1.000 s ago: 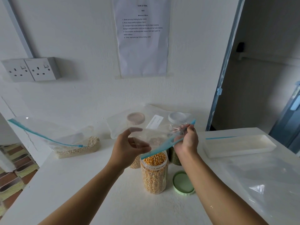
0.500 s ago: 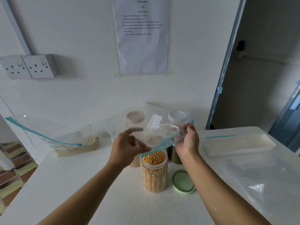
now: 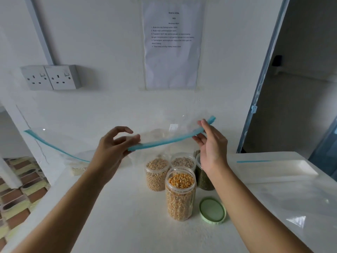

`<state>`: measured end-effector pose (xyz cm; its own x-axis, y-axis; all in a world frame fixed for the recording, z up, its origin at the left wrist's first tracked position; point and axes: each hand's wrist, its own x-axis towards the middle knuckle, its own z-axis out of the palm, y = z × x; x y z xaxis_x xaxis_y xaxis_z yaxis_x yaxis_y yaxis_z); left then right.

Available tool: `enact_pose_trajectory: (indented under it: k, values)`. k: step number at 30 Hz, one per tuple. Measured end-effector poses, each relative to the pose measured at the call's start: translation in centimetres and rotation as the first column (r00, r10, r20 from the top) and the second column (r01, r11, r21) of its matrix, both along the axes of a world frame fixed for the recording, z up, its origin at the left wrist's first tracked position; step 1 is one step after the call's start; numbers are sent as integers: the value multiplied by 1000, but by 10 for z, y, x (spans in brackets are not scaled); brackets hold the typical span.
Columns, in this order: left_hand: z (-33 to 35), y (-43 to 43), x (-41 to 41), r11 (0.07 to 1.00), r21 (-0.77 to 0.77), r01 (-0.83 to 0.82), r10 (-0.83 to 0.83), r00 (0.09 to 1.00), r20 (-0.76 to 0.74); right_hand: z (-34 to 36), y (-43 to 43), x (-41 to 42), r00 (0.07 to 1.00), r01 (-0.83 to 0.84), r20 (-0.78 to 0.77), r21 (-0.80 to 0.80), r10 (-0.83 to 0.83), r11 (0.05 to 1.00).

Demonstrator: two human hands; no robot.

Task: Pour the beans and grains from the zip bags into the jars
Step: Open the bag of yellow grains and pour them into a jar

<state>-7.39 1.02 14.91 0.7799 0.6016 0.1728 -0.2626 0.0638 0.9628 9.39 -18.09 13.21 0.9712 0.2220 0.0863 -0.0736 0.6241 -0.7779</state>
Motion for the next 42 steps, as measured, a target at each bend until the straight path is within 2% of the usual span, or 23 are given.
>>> enact_pose_trajectory:
  k: [4, 7, 9, 11, 13, 15, 19, 21, 23, 25, 27, 28, 30, 32, 33, 37, 40, 42]
  values:
    - [35, 16, -16, 1000, 12, -2, 2, 998, 56, 30, 8, -7, 979, -193, 70, 9, 192, 981]
    - [60, 28, -31, 999, 18, 50, -52, 987, 149, 47, 15, -8, 962, -234, 146, 0, 232, 972]
    - [75, 38, -40, 996, 40, 78, -85, 978, 190, 58, 19, -8, 954, -208, 218, -18, 207, 978]
    - [85, 46, -48, 981, 190, 37, -63, 989, 132, 67, 25, -10, 934, -38, 345, -154, 89, 987]
    - [90, 51, -55, 925, 379, -38, 21, 999, 50, 73, 33, -12, 857, 179, 515, -273, -13, 945]
    - [92, 56, -60, 850, 513, -119, 121, 992, 30, 78, 41, -17, 781, 305, 623, -327, -39, 894]
    - [92, 68, -65, 666, 665, -337, 348, 929, 122, 82, 51, -28, 706, 251, 705, -339, 68, 907]
    - [93, 76, -71, 605, 701, -377, 390, 908, 152, 82, 57, -36, 656, 206, 747, -310, 104, 928]
    - [93, 81, -76, 653, 672, -348, 348, 927, 141, 82, 63, -44, 612, 154, 780, -281, 132, 947]
    - [94, 85, -81, 787, 548, -284, 251, 958, 136, 82, 68, -50, 565, 162, 814, -266, 131, 950]
    - [94, 88, -83, 869, 436, -233, 178, 971, 162, 82, 73, -55, 537, 193, 840, -210, 76, 958]
    - [92, 90, -83, 883, 414, -222, 162, 971, 176, 83, 74, -57, 561, 172, 827, -168, 43, 971]
    - [90, 94, -82, 892, 396, -216, 151, 970, 189, 86, 77, -59, 695, 66, 719, -86, 16, 994]
    - [86, 98, -77, 891, 404, -207, 147, 973, 176, 88, 79, -60, 831, -81, 549, -35, 87, 996]
    - [84, 99, -73, 890, 409, -202, 147, 976, 162, 88, 78, -61, 863, -140, 485, -34, 138, 990]
    - [69, 96, -53, 915, 370, -158, 136, 987, 85, 78, 70, -66, 899, -193, 388, -64, 202, 979]
    - [65, 85, -45, 989, 149, 12, -26, 995, 95, 75, 59, -69, 920, -160, 356, -49, 167, 986]
    - [64, 78, -37, 985, 149, 86, -103, 989, 108, 76, 50, -67, 943, -129, 310, -7, 125, 992]
